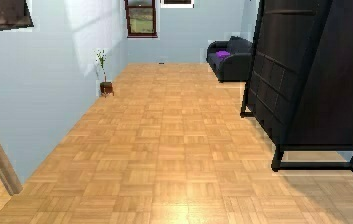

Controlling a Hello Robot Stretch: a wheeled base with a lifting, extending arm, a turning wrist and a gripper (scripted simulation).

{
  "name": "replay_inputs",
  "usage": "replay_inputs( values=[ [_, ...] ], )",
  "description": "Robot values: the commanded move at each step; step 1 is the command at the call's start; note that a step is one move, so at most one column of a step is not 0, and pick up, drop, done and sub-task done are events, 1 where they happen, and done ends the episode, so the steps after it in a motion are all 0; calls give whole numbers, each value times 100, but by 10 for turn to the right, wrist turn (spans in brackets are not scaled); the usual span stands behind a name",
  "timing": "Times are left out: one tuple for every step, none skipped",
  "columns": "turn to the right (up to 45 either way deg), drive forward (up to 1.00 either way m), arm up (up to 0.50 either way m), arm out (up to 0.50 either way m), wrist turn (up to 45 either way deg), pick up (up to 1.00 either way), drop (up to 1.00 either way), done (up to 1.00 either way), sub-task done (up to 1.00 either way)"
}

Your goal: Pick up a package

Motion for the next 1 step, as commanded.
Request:
replay_inputs(
  values=[
    [0, 0, 10, 0, 0, 0, 0, 0, 0]
  ],
)
